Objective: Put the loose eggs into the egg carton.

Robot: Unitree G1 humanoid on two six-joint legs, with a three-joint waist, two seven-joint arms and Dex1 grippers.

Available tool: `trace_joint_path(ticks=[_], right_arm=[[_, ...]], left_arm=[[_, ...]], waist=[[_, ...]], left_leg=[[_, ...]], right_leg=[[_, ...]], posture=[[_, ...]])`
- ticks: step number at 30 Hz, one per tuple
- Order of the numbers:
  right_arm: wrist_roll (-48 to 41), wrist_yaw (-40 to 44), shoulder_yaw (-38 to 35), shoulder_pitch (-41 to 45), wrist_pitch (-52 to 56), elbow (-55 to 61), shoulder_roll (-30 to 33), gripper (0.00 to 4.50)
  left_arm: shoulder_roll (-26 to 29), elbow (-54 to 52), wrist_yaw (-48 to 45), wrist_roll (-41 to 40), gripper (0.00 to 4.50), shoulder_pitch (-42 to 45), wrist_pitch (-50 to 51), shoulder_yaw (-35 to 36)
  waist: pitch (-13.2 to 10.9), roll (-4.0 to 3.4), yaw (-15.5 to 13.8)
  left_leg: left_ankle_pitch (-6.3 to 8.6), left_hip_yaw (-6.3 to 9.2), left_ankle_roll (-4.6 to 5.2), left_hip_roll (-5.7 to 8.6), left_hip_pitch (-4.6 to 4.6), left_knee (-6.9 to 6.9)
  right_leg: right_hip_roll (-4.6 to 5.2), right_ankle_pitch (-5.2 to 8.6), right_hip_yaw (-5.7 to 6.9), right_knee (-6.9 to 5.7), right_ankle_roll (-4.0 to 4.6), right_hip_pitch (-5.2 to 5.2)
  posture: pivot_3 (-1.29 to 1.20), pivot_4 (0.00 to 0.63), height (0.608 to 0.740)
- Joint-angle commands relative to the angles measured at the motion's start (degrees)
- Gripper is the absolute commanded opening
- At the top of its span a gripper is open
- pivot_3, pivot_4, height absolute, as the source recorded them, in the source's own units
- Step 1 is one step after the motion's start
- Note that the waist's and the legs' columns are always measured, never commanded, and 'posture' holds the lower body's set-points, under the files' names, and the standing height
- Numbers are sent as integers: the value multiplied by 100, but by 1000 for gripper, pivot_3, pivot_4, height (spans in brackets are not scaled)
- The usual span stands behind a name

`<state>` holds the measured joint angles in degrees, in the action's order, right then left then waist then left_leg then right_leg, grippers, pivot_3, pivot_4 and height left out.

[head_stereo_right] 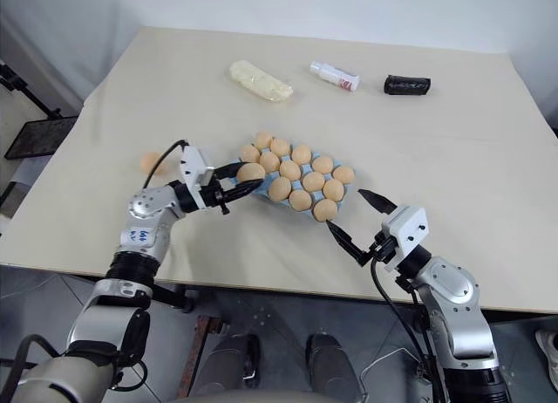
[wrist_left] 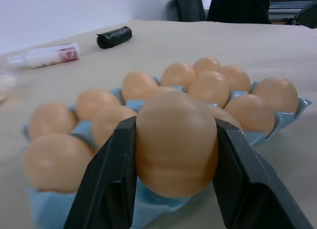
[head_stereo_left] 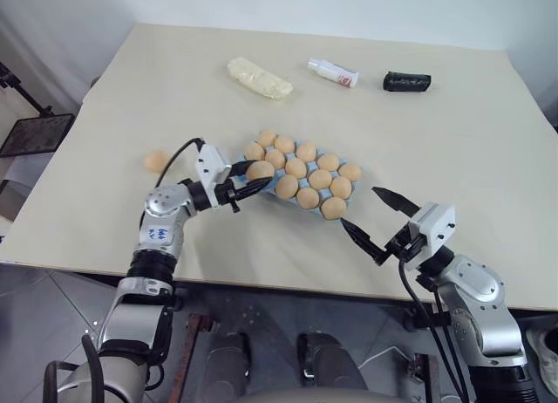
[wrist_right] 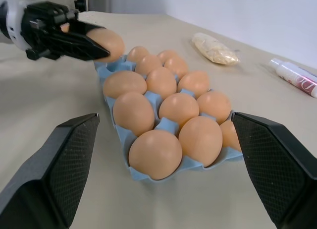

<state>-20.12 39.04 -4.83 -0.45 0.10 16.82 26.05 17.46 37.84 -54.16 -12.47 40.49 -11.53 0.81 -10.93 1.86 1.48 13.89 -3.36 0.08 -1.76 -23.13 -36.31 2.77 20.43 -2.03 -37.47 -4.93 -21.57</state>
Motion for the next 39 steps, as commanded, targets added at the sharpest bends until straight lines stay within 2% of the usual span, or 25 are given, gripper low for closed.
trace_joint_path(ticks=[1,5,9,13,15,17,21,26,31,35,39], right_arm=[[-18,-96,-38,-3,12,333,-8,4500],[-40,-119,-24,-3,81,424,8,4500],[-65,-66,0,11,143,465,33,4500],[-111,89,49,135,175,357,84,4500],[-156,213,49,178,186,305,125,4500],[-188,318,44,223,203,246,151,4500],[-248,558,83,365,180,100,203,4500],[-235,718,161,563,86,-83,141,4500],[-213,879,228,712,61,-241,158,4500],[-176,935,234,796,79,-332,188,4500],[-145,952,256,832,88,-354,186,4500]], left_arm=[[-69,216,60,91,2407,245,-268,-13],[38,227,191,90,3595,212,-322,108],[360,-208,442,-38,3595,-125,-355,422],[895,-1377,532,-382,3595,-1019,93,875],[1158,-1941,659,-561,3937,-1604,346,1217],[1335,-2331,892,-599,4468,-2138,405,1542],[1343,-2965,1696,-639,4488,-3295,660,2323],[1096,-3073,2907,-568,4488,-3801,1065,2912],[991,-3380,3306,-494,4488,-3779,1429,2750],[1088,-3221,3345,-553,4488,-2971,1755,2447],[1262,-2384,3248,-228,4488,-2005,1930,1967]], waist=[[0,0,13],[0,0,14],[0,0,43],[0,0,43],[0,0,34],[0,0,44],[0,0,36],[0,0,10],[0,0,7],[0,0,-7],[1,0,11]], left_leg=[[0,0,0,0,0,1],[0,-1,-1,-2,1,4],[0,-2,-1,-4,2,5],[2,-2,-4,-6,6,12],[2,2,-4,-6,5,13],[3,3,-4,-6,5,16],[3,10,-3,1,6,24],[11,10,-19,6,3,26],[9,-3,-15,11,0,27],[8,-1,-16,9,-9,32],[7,-10,-17,9,-10,36]], right_leg=[[-1,0,0,0,0,0],[-4,0,-1,1,0,-2],[-4,0,-3,0,0,-3],[-1,0,-5,1,0,-2],[2,1,-3,4,2,-2],[8,2,-3,7,3,-2],[27,4,3,13,7,-1],[53,5,32,13,9,4],[67,5,36,19,9,8],[71,5,55,32,8,8],[70,3,60,36,6,9]], posture=[[0,150,740],[0,150,740],[0,150,740],[0,150,740],[0,150,740],[0,150,740],[0,150,740],[0,150,740],[0,150,740],[0,150,740],[0,150,740]])
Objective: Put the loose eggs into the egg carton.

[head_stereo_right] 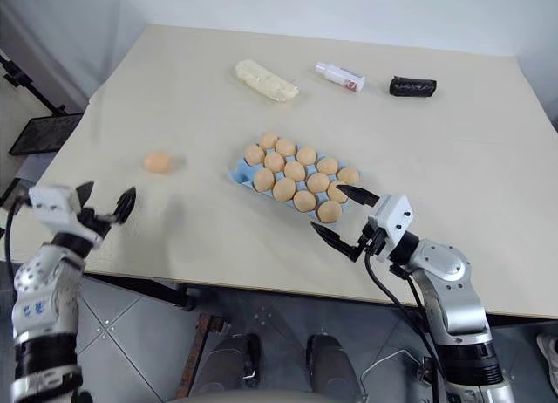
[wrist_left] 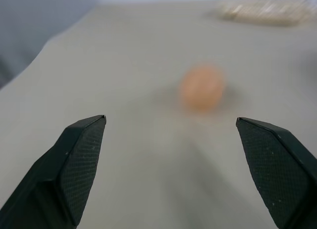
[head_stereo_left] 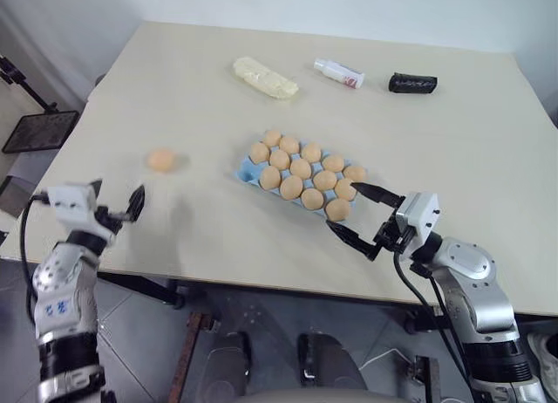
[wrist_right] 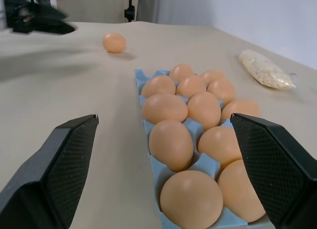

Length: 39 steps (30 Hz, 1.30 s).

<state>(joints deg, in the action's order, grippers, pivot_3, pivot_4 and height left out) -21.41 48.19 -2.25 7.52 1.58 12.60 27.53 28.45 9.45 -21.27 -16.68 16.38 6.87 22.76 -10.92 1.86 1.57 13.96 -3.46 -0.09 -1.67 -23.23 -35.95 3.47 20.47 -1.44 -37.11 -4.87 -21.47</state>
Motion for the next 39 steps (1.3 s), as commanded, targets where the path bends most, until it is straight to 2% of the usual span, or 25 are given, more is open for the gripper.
trace_joint_path(ticks=[1,6,18,19,21,24,26,29,34,36,39], right_arm=[[-11,32,1,39,-66,65,33,4500],[45,-41,20,-6,-116,99,-25,4500],[129,-283,-22,-242,-177,262,-101,4500],[128,-292,-27,-244,-180,264,-98,4500],[128,-308,-31,-250,-183,270,-96,4500],[126,-335,-21,-257,-174,290,-99,4500],[129,-358,-24,-283,-167,315,-100,4500],[121,-393,-39,-321,-153,351,-93,4500],[129,-457,-22,-364,-139,405,-100,4500],[137,-481,0,-359,-129,422,-109,4500],[152,-534,16,-331,-128,436,-131,4500]], left_arm=[[182,689,-83,231,4488,640,104,-323],[277,1809,-15,587,4488,1486,54,-673],[170,3435,-113,857,4488,2482,-467,-969],[170,3559,-131,878,4083,2541,-507,-996],[170,3726,-185,886,3609,2614,-552,-1031],[172,3858,-270,893,2606,2657,-636,-1068],[90,3687,-564,711,2006,2618,-794,-1019],[-89,3187,-1201,384,2006,2514,-1122,-1000],[-534,2129,-2288,110,2006,2359,-1136,-1509],[-647,2007,-2511,187,2006,2372,-1116,-1730],[-778,2399,-2590,357,2006,2606,-1239,-1909]], waist=[[0,0,18],[0,0,32],[-1,1,-4],[0,1,-2],[-1,1,9],[-1,1,5],[-1,1,-1],[-1,1,-16],[-1,1,-30],[0,1,-23],[-1,1,19]], left_leg=[[-1,-2,1,1,0,2],[-16,-21,30,-5,2,10],[-17,-19,33,-3,-1,-9],[-18,-18,32,-4,-1,-9],[-18,-19,32,-4,0,-8],[-18,-19,32,-5,0,-6],[-18,-19,32,-5,-1,-5],[-18,-19,32,-4,-2,-6],[-18,-15,32,-3,-5,-7],[-18,-16,32,-2,-5,-8],[-19,-19,34,-3,-2,-9]], right_leg=[[0,0,1,0,0,0],[-6,-2,12,5,-4,-7],[2,-5,36,-10,-10,-5],[2,-5,37,-11,-10,-5],[1,-5,38,-11,-10,-6],[1,-5,46,-10,-9,-8],[1,-5,51,-9,-9,-8],[3,-5,67,-7,-9,-7],[9,-5,74,-3,-9,-3],[9,-5,73,-3,-9,-1],[5,-5,70,-7,-9,-1]], posture=[[0,150,740],[0,150,740],[0,150,740],[0,150,740],[0,150,740],[0,150,740],[0,150,740],[0,150,740],[0,150,740],[0,150,740],[0,150,740]])
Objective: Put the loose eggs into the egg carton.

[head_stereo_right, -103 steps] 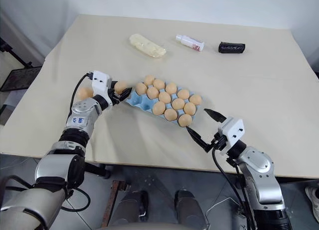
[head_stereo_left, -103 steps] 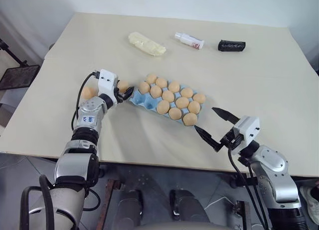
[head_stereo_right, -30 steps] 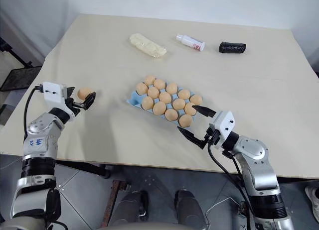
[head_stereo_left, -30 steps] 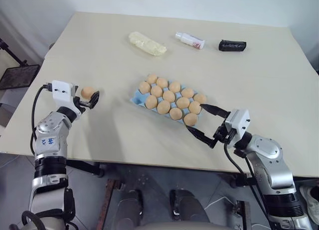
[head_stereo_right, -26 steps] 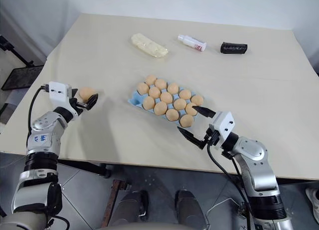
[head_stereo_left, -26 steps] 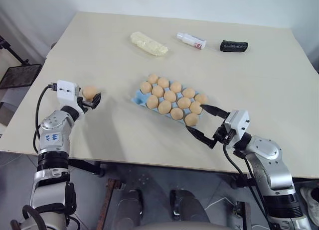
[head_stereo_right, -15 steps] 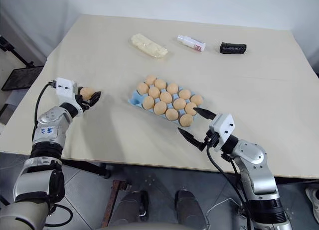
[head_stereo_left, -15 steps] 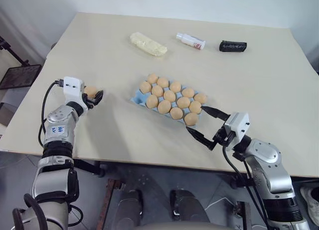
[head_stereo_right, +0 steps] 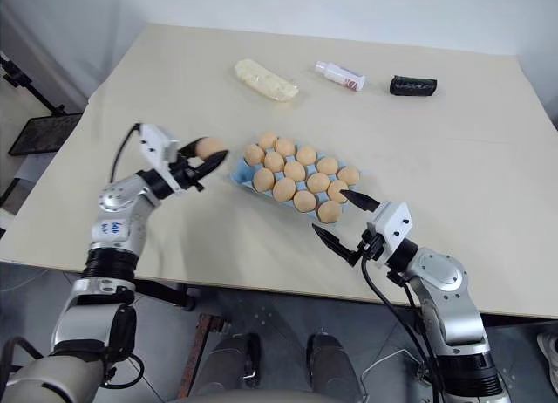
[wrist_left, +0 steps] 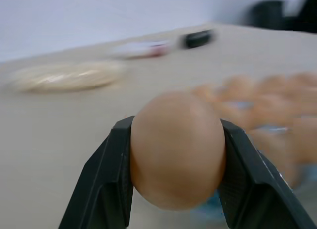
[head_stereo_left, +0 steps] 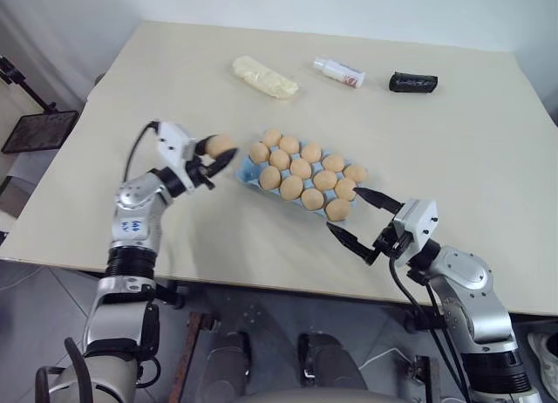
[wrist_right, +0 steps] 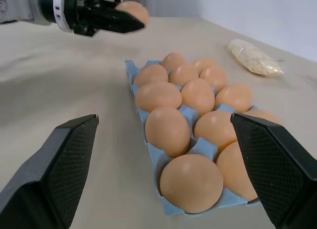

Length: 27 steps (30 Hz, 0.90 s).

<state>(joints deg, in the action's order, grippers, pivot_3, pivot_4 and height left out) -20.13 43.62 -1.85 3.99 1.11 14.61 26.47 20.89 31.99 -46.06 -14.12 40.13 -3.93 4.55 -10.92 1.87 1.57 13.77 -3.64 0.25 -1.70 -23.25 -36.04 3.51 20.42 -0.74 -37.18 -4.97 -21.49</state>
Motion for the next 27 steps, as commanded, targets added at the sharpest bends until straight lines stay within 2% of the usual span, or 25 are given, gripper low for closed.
trace_joint_path(ticks=[1,6,9,13,18,21,25,27], right_arm=[[29,-96,-23,27,-85,240,-31,4500],[68,-242,-39,-65,-86,388,-70,4500],[77,-303,-35,-146,-65,498,-82,4500],[71,-342,-80,-242,-60,552,-64,4500],[49,-325,-115,-276,-72,528,-24,4500],[15,-274,-160,-280,-69,486,19,4500],[-58,-18,-311,-173,-112,164,209,4500],[-77,97,-348,-42,-187,-9,281,4500]], left_arm=[[-42,293,-134,128,2006,300,-209,-117],[-136,917,-102,268,2006,576,-473,-193],[-81,1056,-24,331,2749,583,-607,-173],[120,743,-164,204,4039,387,-570,-45],[466,-108,-232,-3,4039,-89,-271,159],[926,-376,-350,-22,4039,-600,-260,359],[1796,-738,-714,-34,4039,-1893,-595,795],[1972,-1065,-788,-178,4039,-2343,-439,929]], waist=[[0,0,23],[0,0,-3],[0,0,-5],[0,0,5],[0,0,16],[0,0,17],[0,-1,131],[0,-1,137]], left_leg=[[0,-3,0,-2,1,0],[-10,1,-6,-2,5,-2],[-11,0,-4,2,3,-3],[-11,5,-4,0,2,-1],[-11,6,-5,-3,4,0],[-11,7,-5,-2,4,0],[-9,3,-8,-6,10,15],[-9,8,-8,-5,13,28]], right_leg=[[-3,0,-1,-4,0,-2],[-6,1,2,-18,1,-6],[-1,0,3,-18,0,-4],[-1,0,1,-16,1,-5],[-2,1,-13,-19,1,-5],[0,1,-24,-19,2,-5],[1,4,-33,-13,8,-6],[9,6,-30,-4,12,-6]], posture=[[0,150,740],[0,150,740],[0,150,740],[0,150,740],[0,150,740],[0,150,740],[0,150,740],[0,150,740]])
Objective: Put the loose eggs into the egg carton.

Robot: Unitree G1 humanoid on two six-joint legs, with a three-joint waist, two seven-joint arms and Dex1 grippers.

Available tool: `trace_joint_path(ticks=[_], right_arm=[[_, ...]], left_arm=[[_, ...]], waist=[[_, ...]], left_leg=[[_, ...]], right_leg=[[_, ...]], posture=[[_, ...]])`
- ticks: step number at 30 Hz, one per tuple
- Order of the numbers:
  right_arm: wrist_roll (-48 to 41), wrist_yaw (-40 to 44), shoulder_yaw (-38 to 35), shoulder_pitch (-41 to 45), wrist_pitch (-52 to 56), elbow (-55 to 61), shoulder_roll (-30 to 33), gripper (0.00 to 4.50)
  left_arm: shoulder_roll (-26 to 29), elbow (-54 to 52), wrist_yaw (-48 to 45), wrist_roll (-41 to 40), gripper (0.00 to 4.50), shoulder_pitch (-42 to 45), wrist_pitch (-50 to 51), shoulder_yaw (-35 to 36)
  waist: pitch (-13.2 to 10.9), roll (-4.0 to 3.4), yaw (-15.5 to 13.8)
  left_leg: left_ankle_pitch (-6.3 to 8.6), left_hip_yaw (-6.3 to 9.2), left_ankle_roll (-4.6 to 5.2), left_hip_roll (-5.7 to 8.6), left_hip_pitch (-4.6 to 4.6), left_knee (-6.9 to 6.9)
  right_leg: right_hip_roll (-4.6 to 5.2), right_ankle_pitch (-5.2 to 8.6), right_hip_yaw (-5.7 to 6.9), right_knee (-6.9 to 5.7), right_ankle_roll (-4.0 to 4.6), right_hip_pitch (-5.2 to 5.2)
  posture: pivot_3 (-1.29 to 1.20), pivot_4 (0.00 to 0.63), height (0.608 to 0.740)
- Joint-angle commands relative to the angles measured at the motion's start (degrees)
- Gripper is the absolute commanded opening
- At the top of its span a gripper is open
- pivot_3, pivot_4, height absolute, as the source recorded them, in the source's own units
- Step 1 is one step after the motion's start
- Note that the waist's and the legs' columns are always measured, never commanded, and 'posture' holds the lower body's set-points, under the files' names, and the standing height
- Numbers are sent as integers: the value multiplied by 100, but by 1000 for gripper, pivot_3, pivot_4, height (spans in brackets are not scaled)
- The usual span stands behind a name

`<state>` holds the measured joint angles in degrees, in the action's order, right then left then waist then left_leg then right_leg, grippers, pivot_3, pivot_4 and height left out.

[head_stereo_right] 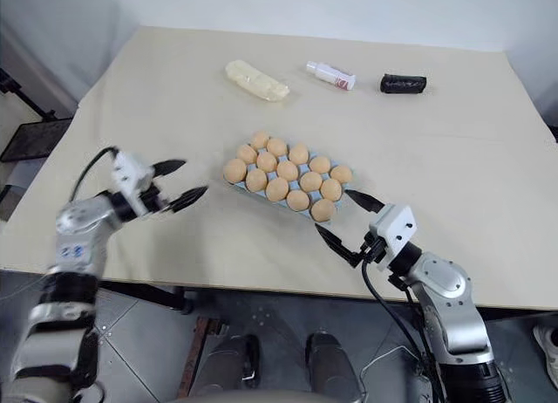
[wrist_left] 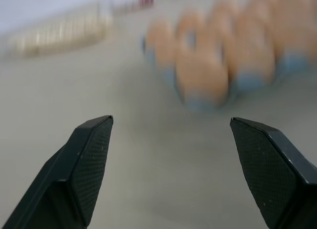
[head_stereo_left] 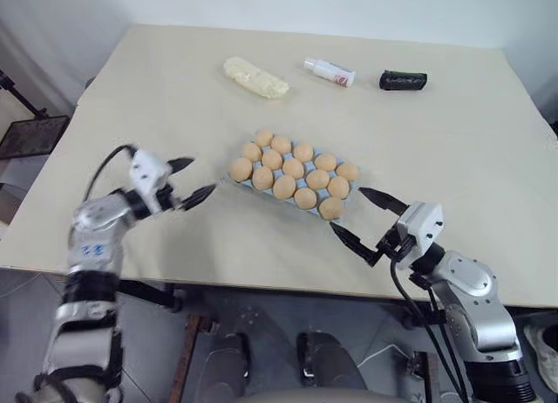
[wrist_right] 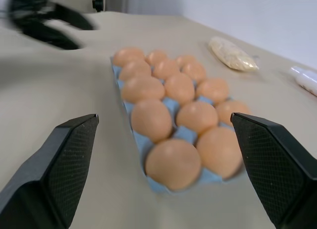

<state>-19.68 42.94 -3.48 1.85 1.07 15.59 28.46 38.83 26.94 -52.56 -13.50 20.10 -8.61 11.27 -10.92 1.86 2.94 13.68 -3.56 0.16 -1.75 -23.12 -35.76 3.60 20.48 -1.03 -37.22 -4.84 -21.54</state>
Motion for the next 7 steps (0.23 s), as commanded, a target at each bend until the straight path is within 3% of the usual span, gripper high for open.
trace_joint_path(ticks=[1,7], right_arm=[[-158,209,-200,208,-173,-153,99,4500],[-233,539,-214,303,-79,-342,198,4500]], left_arm=[[211,-709,-168,-305,4039,-475,116,286],[94,-1292,101,-356,4039,-782,332,328]], waist=[[0,0,-30],[-1,-3,-152]], left_leg=[[0,4,-1,0,-1,6],[-25,-20,-30,5,-13,64]], right_leg=[[3,1,2,9,1,0],[87,6,81,36,13,9]], posture=[[0,150,740],[0,150,740]])
